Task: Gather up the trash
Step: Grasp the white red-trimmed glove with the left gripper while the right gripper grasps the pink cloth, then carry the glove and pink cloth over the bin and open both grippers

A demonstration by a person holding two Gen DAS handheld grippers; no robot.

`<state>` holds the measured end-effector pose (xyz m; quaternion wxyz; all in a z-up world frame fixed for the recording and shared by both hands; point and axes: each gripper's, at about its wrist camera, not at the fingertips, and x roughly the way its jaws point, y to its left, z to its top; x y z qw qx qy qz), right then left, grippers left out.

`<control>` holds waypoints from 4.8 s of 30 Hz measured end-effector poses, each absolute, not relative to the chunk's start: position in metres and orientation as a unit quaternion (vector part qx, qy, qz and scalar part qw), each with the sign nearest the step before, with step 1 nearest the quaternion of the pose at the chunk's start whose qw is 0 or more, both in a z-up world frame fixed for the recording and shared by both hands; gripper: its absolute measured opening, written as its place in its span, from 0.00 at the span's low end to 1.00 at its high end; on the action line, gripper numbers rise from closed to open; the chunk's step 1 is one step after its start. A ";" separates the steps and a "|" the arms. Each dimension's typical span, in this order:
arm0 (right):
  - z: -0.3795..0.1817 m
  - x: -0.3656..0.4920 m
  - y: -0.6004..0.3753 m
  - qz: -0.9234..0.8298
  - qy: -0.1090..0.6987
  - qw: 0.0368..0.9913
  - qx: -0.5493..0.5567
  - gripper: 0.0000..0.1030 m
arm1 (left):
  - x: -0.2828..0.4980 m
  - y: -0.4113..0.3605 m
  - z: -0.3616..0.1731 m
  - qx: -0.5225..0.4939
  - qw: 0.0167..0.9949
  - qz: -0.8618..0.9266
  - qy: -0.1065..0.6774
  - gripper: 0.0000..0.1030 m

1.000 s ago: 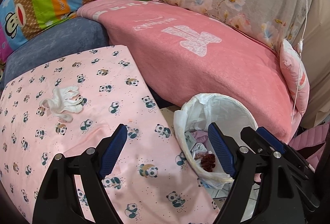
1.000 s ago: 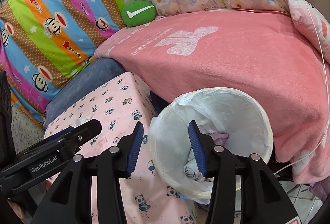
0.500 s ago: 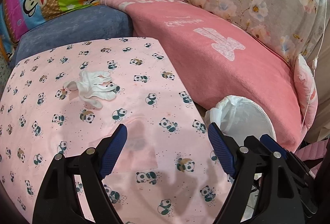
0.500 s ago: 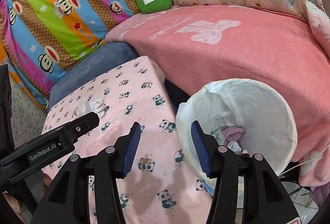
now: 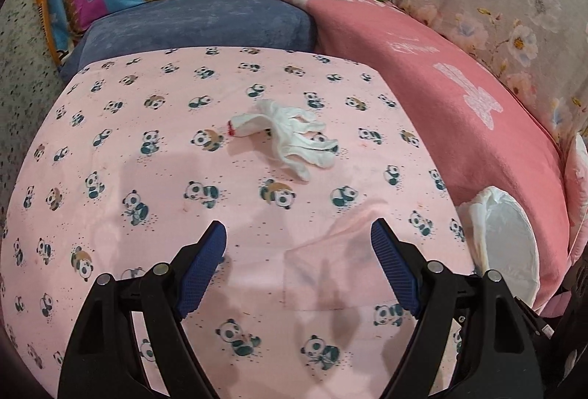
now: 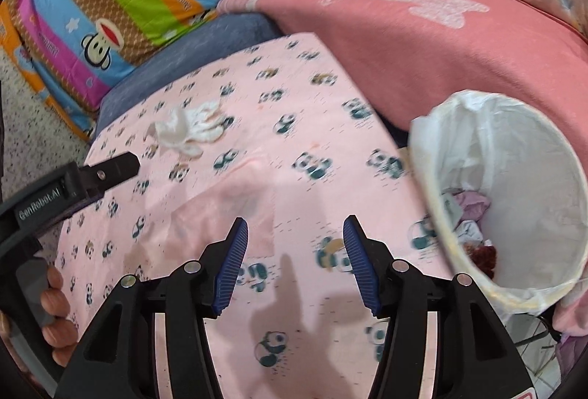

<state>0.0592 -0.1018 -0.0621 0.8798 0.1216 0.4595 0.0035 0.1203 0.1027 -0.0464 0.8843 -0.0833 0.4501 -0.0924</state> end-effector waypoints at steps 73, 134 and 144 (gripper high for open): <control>-0.043 0.050 -0.093 0.015 0.422 0.900 0.108 0.05 | 0.119 0.056 -0.022 -0.058 0.874 -0.166 0.453 0.07; -0.002 0.000 -0.305 -0.119 0.351 0.906 0.206 0.25 | 0.089 -0.152 0.022 0.046 0.868 -0.284 0.404 0.67; -0.002 0.001 -0.294 -0.116 0.357 0.906 0.195 0.37 | 0.092 -0.135 0.016 0.034 0.872 -0.267 0.409 0.68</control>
